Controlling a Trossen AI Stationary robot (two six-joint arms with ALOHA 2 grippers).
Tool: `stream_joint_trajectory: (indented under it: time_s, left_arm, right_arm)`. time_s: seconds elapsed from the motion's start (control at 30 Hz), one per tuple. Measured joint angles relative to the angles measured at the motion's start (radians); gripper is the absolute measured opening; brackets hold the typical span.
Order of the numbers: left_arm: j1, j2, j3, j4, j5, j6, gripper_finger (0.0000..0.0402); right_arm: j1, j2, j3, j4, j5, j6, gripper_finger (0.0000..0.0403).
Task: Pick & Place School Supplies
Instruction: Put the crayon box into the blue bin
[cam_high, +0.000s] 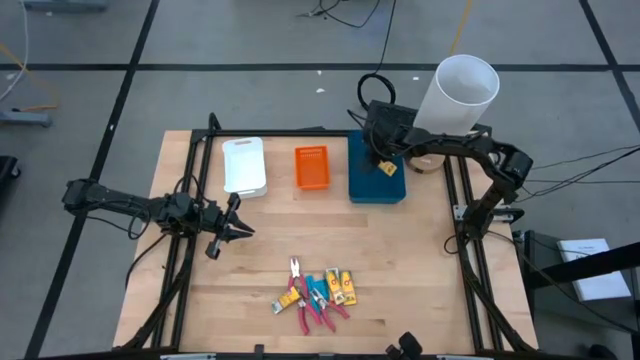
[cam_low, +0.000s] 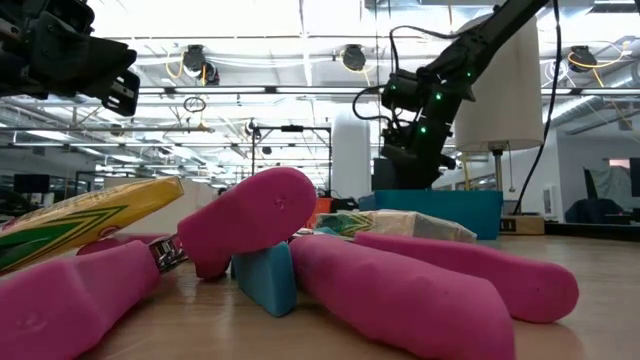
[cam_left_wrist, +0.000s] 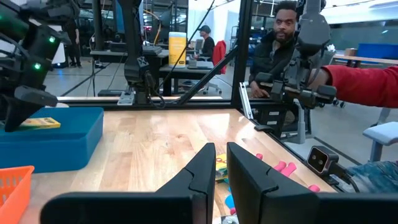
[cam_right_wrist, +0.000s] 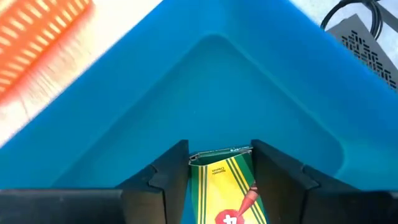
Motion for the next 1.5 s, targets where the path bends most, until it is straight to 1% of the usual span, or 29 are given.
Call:
stream_joint_trajectory:
  time_s: [0.27, 0.77, 1.17, 1.23, 1.4, 1.5]
  left_arm:
    - [0.0, 0.0, 0.0, 0.0, 0.0, 0.0, 0.0047]
    - [0.0, 0.0, 0.0, 0.0, 0.0, 0.0, 0.0047]
    - [0.0, 0.0, 0.0, 0.0, 0.0, 0.0, 0.0047]
    - [0.0, 0.0, 0.0, 0.0, 0.0, 0.0, 0.0047]
    - [0.0, 0.0, 0.0, 0.0, 0.0, 0.0, 0.0047]
    - [0.0, 0.0, 0.0, 0.0, 0.0, 0.0, 0.0047]
  right_arm:
    - [0.0, 0.0, -0.023, 0.023, 0.0, 0.0, 0.0156]
    - [0.002, 0.0, -0.023, 0.023, 0.0, 0.0, 0.0186]
    - [0.004, 0.0, -0.023, 0.069, -0.001, 0.0, 0.0222]
    - [0.012, 0.0, -0.023, 0.088, -0.028, -0.005, 0.0225]
    - [0.075, 0.0, -0.023, 0.168, -0.157, -0.058, 0.0226]
    - [0.135, 0.0, -0.023, 0.216, -0.18, -0.087, 0.0226]
